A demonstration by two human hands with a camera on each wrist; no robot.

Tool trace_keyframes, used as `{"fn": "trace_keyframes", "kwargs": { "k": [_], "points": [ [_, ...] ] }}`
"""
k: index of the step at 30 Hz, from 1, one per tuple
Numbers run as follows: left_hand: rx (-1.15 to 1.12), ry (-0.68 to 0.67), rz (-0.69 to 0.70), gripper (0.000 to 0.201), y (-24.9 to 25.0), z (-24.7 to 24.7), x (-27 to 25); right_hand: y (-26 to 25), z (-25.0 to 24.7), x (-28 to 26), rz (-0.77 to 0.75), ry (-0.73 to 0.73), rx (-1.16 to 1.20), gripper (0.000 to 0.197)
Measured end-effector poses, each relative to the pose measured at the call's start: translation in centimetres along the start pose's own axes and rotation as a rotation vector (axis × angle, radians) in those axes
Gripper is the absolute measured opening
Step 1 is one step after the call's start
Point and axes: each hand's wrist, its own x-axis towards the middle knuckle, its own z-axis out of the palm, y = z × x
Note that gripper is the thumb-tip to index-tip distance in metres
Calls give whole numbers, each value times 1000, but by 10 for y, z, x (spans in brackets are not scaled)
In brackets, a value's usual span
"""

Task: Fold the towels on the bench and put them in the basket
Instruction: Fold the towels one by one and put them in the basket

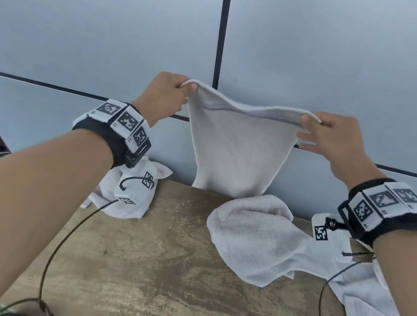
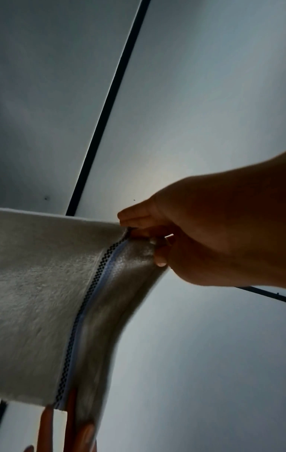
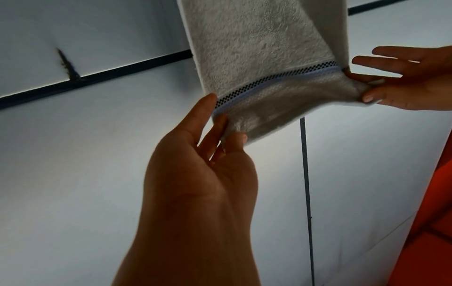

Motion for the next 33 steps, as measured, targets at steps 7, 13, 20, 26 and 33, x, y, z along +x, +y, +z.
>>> {"fn": "trace_keyframes", "kwargs": {
  "k": [7, 13, 20, 26, 33],
  "points": [
    [227, 166, 121, 36, -7, -12, -17, -7, -6, -25, 24, -152, -126, 13],
    [390, 63, 99, 24, -18, -28, -40, -12, -1, -43, -9, -142, -251, 18],
    [458, 21, 87, 17, -26, -54, -91, -14, -12, -81, -63, -115, -416, 27],
    [404, -52, 96, 20, -25, -71, -135, -21, -34, -127, -123, -201, -474, 39],
    [171, -105, 8, 27, -5, -79, -180, -44, -61, -168, -175, -302, -384, 31]
  ]
}}
